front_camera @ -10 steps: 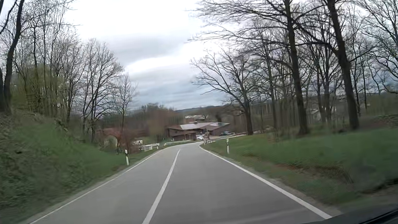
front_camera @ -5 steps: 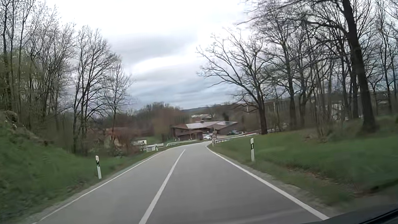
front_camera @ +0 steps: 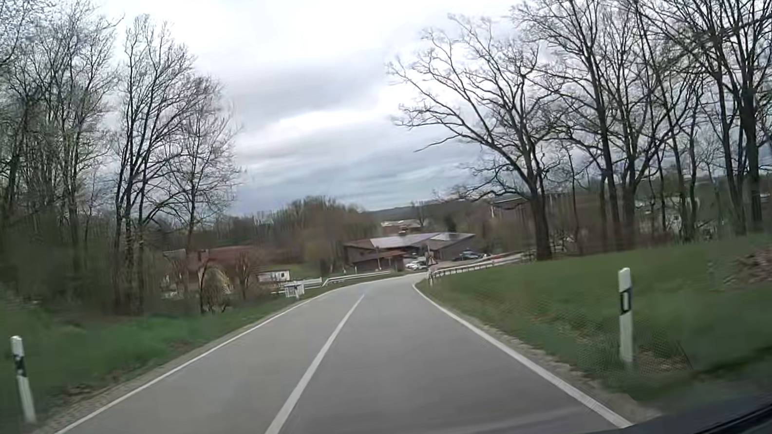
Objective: Follow the waypoints while adhering to traffic rules and regulations
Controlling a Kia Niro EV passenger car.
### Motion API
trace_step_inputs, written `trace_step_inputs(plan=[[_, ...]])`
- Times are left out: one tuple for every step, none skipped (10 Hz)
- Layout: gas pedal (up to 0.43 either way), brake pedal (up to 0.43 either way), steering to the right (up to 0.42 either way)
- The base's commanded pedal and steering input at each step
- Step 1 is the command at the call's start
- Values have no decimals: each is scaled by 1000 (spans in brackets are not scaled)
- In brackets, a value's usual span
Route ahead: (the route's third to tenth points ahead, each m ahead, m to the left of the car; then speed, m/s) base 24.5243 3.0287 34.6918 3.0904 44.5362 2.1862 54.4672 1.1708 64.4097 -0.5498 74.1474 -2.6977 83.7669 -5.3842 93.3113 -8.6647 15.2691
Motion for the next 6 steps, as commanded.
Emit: trace_step_inputs(plan=[[0,116,-9],[0,116,-8],[0,116,-6],[0,116,-6],[0,116,-5],[0,116,-4]])
